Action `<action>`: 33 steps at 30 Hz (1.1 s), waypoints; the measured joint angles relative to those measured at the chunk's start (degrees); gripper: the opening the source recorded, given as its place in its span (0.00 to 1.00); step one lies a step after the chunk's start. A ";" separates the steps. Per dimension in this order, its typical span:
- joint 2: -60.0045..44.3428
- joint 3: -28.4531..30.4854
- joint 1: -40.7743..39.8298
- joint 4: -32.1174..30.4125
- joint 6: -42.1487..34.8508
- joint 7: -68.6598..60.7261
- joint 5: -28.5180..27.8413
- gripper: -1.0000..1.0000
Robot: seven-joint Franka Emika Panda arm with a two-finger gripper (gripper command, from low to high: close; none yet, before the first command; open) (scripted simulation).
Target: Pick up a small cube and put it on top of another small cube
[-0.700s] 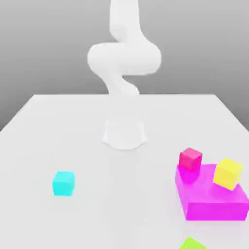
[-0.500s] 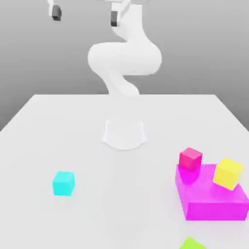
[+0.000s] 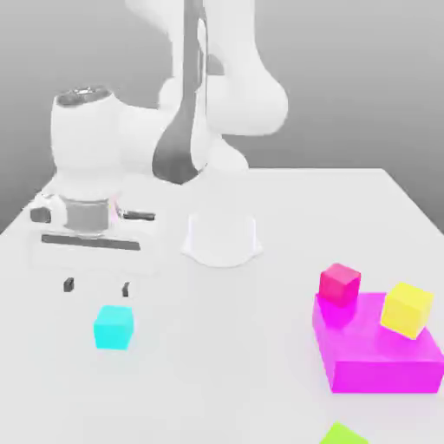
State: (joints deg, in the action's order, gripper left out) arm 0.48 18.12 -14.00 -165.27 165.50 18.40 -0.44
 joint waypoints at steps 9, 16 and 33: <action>-14.22 -14.58 -11.38 2.10 11.34 -10.65 14.02 0.00; -11.50 -12.80 -10.05 1.60 9.08 -9.00 12.00 0.00; -5.45 -20.62 -3.19 11.70 -8.39 20.68 -0.07 0.00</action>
State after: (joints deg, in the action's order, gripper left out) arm -4.97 -2.49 -17.19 -153.58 157.11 39.09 -0.51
